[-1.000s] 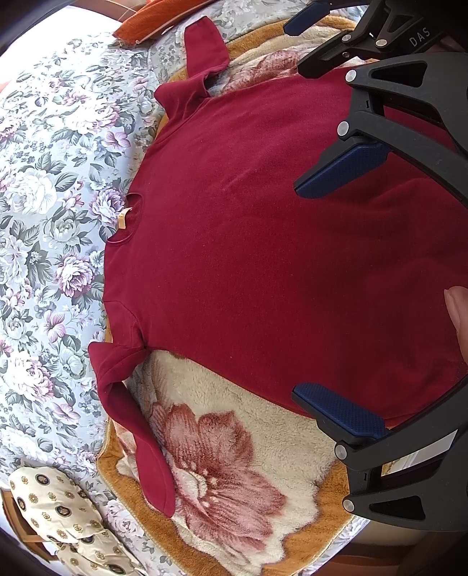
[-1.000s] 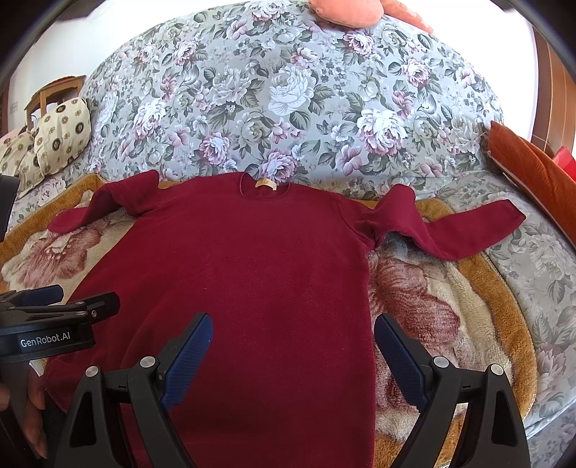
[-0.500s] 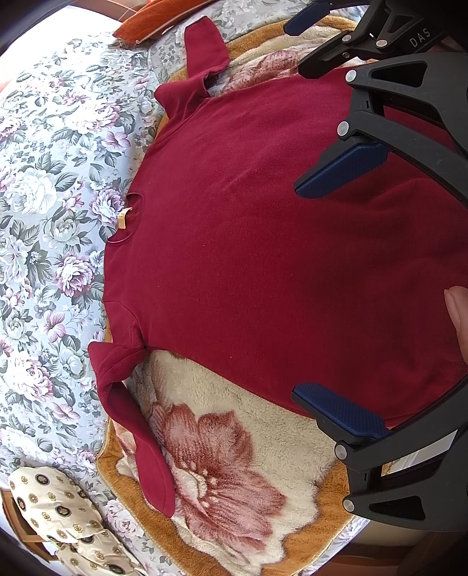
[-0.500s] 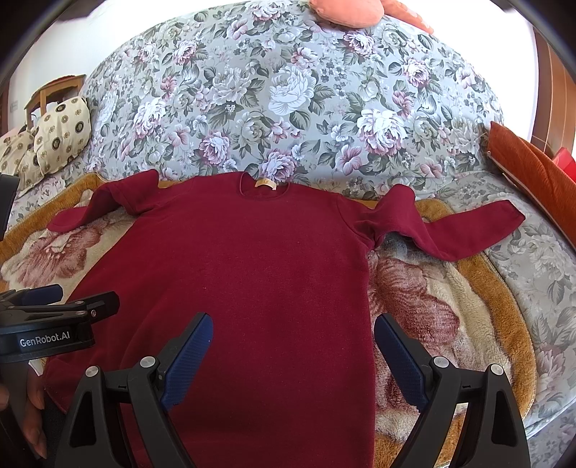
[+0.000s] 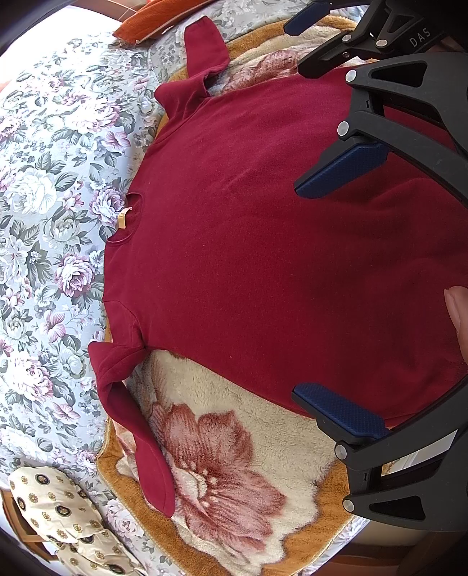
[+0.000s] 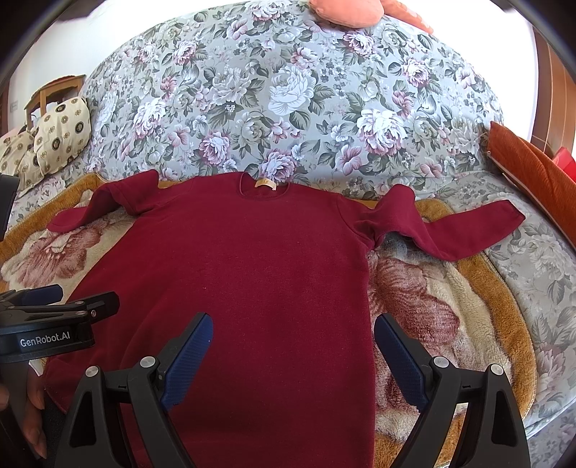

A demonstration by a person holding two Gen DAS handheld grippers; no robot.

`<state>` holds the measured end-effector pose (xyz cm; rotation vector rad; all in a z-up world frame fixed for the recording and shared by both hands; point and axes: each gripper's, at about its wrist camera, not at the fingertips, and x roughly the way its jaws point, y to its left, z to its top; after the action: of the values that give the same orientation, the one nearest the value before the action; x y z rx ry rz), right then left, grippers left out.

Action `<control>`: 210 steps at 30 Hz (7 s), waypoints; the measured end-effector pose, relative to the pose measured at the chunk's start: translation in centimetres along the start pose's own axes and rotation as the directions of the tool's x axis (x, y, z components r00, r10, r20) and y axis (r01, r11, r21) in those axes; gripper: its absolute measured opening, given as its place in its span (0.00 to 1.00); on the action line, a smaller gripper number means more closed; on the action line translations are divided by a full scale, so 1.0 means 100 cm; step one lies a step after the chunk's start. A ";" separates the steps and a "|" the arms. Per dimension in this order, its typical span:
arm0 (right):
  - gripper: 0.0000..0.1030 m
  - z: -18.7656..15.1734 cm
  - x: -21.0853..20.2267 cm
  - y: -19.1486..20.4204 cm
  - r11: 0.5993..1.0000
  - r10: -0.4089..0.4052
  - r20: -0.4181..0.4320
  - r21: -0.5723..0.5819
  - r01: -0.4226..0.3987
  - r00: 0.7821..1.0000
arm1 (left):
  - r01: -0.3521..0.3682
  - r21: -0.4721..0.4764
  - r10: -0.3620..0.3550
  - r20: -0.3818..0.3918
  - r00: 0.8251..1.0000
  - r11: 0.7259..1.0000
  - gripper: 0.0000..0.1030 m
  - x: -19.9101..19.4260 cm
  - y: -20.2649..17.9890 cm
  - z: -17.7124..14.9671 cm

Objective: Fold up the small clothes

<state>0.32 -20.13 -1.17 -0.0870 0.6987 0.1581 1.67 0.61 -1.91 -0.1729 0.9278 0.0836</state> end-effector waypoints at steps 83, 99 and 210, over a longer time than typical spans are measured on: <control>0.88 -0.003 0.018 0.007 0.996 -0.089 -0.115 -0.043 0.084 0.989 | 0.032 -0.037 -0.032 0.005 0.999 0.999 1.00 -0.002 0.004 -0.001; 0.87 0.006 0.000 0.026 0.986 -0.092 -0.019 -0.139 0.088 0.996 | 0.278 -0.184 -0.233 0.230 0.945 0.943 1.00 -0.065 0.079 0.006; 0.86 0.020 -0.017 0.024 0.993 -0.097 0.266 -0.038 0.111 0.959 | 0.613 -0.001 -0.613 -0.024 0.790 0.790 0.05 0.149 -0.114 0.187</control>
<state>-0.10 -17.71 1.36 -0.1498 0.4223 0.0848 27.00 -7.17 -1.56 -0.4658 0.8550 -0.5321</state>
